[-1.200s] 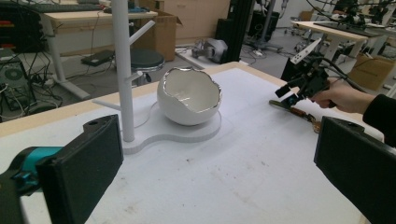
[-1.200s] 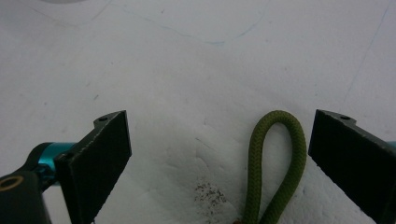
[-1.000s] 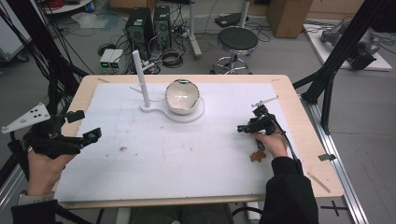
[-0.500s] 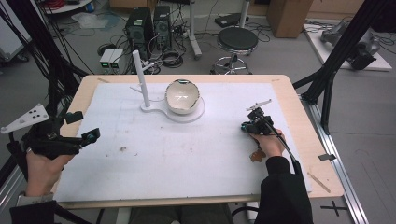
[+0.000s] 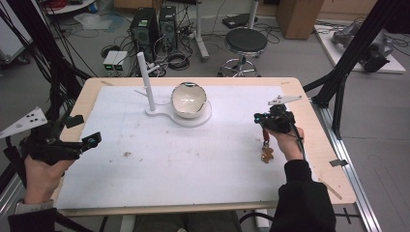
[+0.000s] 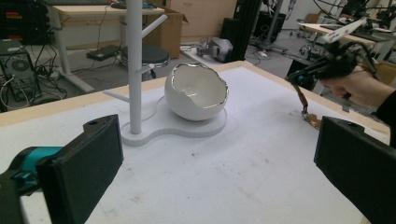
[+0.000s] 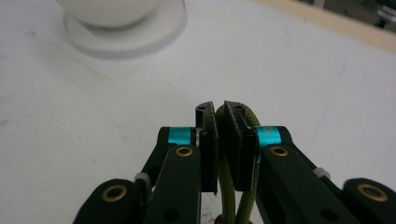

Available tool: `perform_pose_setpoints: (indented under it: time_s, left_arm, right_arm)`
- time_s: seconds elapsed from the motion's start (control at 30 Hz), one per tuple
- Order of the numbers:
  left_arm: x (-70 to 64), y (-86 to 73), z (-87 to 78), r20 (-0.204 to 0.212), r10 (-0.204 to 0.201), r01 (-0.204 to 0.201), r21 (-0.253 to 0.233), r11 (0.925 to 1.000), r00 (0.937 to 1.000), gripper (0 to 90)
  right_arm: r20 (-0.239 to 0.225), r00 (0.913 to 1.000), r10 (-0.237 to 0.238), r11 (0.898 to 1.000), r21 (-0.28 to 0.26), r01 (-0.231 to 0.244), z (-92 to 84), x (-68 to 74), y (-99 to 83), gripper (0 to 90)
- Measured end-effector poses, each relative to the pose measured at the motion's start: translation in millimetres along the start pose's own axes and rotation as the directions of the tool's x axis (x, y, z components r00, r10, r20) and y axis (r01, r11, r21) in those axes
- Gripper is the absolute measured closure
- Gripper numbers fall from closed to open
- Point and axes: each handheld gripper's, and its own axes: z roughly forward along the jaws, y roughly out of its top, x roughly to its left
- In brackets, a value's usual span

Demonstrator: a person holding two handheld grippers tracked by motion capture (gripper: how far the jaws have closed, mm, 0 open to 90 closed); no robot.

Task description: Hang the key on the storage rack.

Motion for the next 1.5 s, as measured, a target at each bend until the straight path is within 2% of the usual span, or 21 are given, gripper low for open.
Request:
perform_pose_setpoints:
  time_s: [0.1, 0.17, 0.23, 0.37, 0.47, 0.63, 0.7, 0.73, 0.77, 0.83, 0.9, 0.93, 0.97, 1.07, 1.17, 1.23, 1.27, 1.33, 1.37, 1.4, 1.5]
  left_arm:
    - [-1.9, -0.9, 3.1, -0.001, -0.004, 0.004, 0.009, 1.0000, 1.0000, 1.7]
    - [-3.1, -1.5, 5.8, 0.000, 0.001, -0.001, 0.020, 0.9998, 1.0000, 1.8]
    - [-3.7, -1.8, 7.4, -0.006, 0.001, -0.001, 0.023, 0.9997, 1.0000, 1.8]
    - [-2.7, -1.7, 6.6, -0.017, -0.006, 0.006, 0.022, 0.9997, 0.9998, 1.7]
    - [-2.3, -1.6, 5.0, -0.021, -0.004, 0.005, 0.018, 0.9998, 0.9998, 1.8]
    - [-4.1, -1.1, 2.4, -0.023, -0.005, 0.005, 0.019, 0.9998, 0.9997, 1.7]
    - [-4.6, -2.3, 1.2, -0.032, -0.003, 0.003, 0.018, 0.9998, 0.9995, 1.8]
    - [-5.3, -3.8, 0.6, -0.053, 0.001, 0.000, 0.021, 0.9998, 0.9986, 1.7]
    - [-6.5, -5.2, 0.8, -0.068, 0.006, -0.004, 0.023, 0.9997, 0.9977, 1.8]
    - [-9.0, -7.5, 1.9, -0.073, 0.016, -0.013, 0.033, 0.9994, 0.9972, 1.7]
    - [-10.5, -9.5, 1.7, -0.077, 0.019, -0.016, 0.041, 0.9990, 0.9968, 1.7]
    - [-10.7, -10.8, 0.2, -0.077, 0.021, -0.017, 0.047, 0.9988, 0.9968, 1.8]
    - [-10.9, -11.8, -0.9, -0.078, 0.018, -0.014, 0.047, 0.9988, 0.9968, 1.8]
    - [-11.2, -15.2, -8.1, -0.091, 0.003, 0.000, 0.041, 0.9991, 0.9959, 1.8]
    - [-12.0, -17.1, -16.1, -0.094, 0.002, 0.002, 0.038, 0.9993, 0.9956, 1.8]
    - [-12.8, -17.3, -21.2, -0.093, 0.000, 0.003, 0.032, 0.9995, 0.9956, 1.7]
    - [-13.4, -17.4, -24.4, -0.094, 0.001, 0.001, 0.029, 0.9996, 0.9955, 1.7]
    - [-14.6, -17.8, -29.5, -0.098, 0.000, 0.003, 0.024, 0.9997, 0.9952, 1.7]
    - [-14.9, -18.1, -31.4, -0.099, -0.001, 0.003, 0.024, 0.9997, 0.9951, 1.7]
    - [-15.3, -18.6, -33.9, -0.101, 0.000, 0.002, 0.022, 0.9998, 0.9948, 1.7]
    - [-15.8, -20.4, -44.5, -0.113, -0.006, 0.007, 0.013, 0.9999, 0.9936, 1.8]
  right_arm:
    - [-0.013, 0.9999, -0.005, 0.999, -0.031, 0.005, -13.1, 1.0, 7.0, 84.9]
    - [-0.023, 0.9989, -0.040, 0.998, -0.055, 0.038, -31.1, 4.2, 20.4, 84.9]
    - [-0.032, 0.9984, -0.045, 0.997, -0.059, 0.044, -36.9, 5.5, 25.7, 85.0]
    - [-0.064, 0.9927, -0.102, 0.993, -0.062, 0.098, -56.9, 14.0, 49.6, 85.1]
    - [-0.073, 0.9855, -0.153, 0.988, -0.029, 0.151, -62.9, 25.0, 65.0, 85.0]
    - [-0.091, 0.9798, -0.178, 0.983, -0.049, 0.174, -64.8, 40.0, 85.7, 85.0]
    - [-0.103, 0.9737, -0.203, 0.979, -0.051, 0.199, -61.6, 48.0, 94.8, 85.1]
    - [-0.112, 0.9717, -0.208, 0.978, -0.050, 0.204, -59.8, 52.5, 99.7, 85.0]
    - [-0.121, 0.9672, -0.223, 0.974, -0.061, 0.217, -53.6, 62.9, 111.2, 85.0]
    - [-0.128, 0.9637, -0.235, 0.971, -0.072, 0.227, -50.9, 66.1, 115.3, 85.0]
    - [-0.149, 0.9571, -0.249, 0.968, -0.082, 0.239, -42.6, 77.9, 127.1, 85.0]
    - [-0.159, 0.9507, -0.266, 0.963, -0.096, 0.254, -34.0, 89.3, 137.3, 85.0]
    - [-0.159, 0.9507, -0.266, 0.963, -0.096, 0.254, -34.0, 89.3, 137.3, 85.0]
    - [-0.176, 0.9427, -0.283, 0.958, -0.098, 0.269, -20.9, 105.4, 150.3, 85.0]
    - [-0.200, 0.9301, -0.308, 0.951, -0.101, 0.293, -4.7, 122.4, 162.7, 85.0]
    - [-0.216, 0.9214, -0.323, 0.946, -0.101, 0.308, 6.2, 133.4, 169.9, 85.0]
    - [-0.235, 0.9122, -0.335, 0.942, -0.102, 0.320, 18.1, 144.9, 177.5, 85.0]
    - [-0.241, 0.9097, -0.338, 0.941, -0.099, 0.323, 21.7, 149.0, 179.9, 85.0]
    - [-0.256, 0.9012, -0.350, 0.937, -0.100, 0.335, 31.0, 158.8, 186.0, 85.0]
    - [-0.256, 0.9012, -0.350, 0.937, -0.100, 0.335, 31.0, 158.8, 186.0, 85.0]
    - [-0.265, 0.8957, -0.357, 0.934, -0.109, 0.340, 43.5, 171.6, 193.4, 84.9]
